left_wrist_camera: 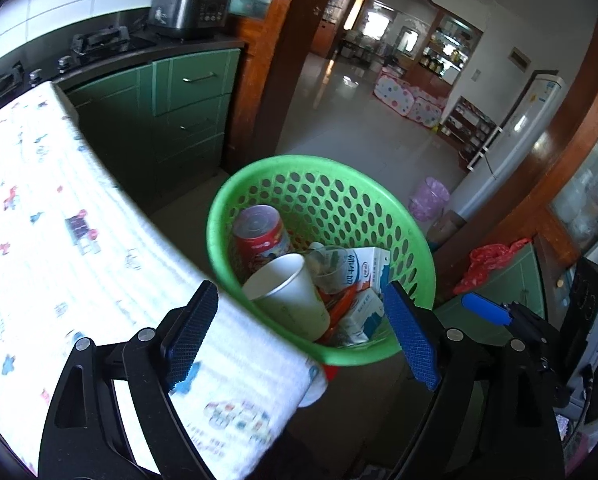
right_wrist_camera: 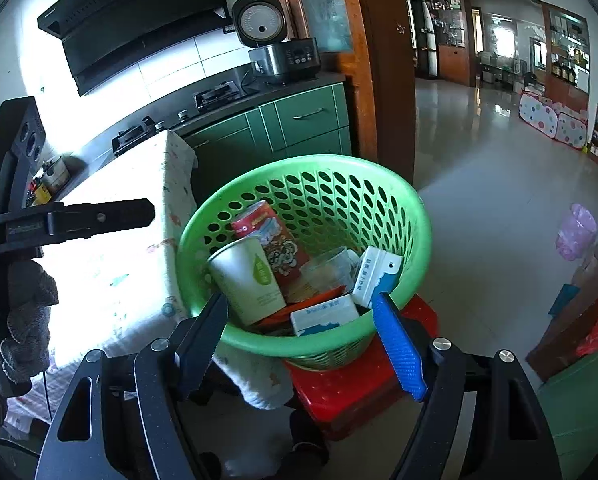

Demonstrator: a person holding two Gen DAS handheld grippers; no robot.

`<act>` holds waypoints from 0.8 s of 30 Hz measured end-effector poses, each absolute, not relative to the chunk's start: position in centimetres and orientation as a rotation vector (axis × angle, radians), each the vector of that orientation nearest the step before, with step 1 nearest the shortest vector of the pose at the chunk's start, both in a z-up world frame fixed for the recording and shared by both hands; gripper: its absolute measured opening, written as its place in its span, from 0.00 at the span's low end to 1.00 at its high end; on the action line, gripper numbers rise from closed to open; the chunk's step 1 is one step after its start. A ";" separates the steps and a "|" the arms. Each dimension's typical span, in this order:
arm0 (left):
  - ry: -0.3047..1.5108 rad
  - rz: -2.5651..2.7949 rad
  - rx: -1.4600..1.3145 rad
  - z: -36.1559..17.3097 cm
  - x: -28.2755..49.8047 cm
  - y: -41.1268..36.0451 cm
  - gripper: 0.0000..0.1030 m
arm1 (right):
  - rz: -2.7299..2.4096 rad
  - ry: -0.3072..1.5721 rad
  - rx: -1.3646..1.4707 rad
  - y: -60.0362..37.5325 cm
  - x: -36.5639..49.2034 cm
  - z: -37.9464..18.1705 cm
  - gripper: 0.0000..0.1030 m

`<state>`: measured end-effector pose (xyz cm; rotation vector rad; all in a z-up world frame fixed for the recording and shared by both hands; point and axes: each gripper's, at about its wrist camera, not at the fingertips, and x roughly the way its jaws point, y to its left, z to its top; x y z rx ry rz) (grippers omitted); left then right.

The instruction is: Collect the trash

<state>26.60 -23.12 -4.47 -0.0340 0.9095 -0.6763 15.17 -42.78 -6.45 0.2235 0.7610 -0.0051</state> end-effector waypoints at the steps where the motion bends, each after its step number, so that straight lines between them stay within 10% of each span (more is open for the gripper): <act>1: 0.902 -0.667 -0.036 -4.2 26.3 -22.6 0.83 | -0.001 0.762 0.226 -42.5 15.0 -6.4 0.72; 24: 0.726 -0.365 -0.002 -0.3 17.4 -9.7 0.95 | 0.003 0.742 0.088 -35.0 10.9 -4.4 0.86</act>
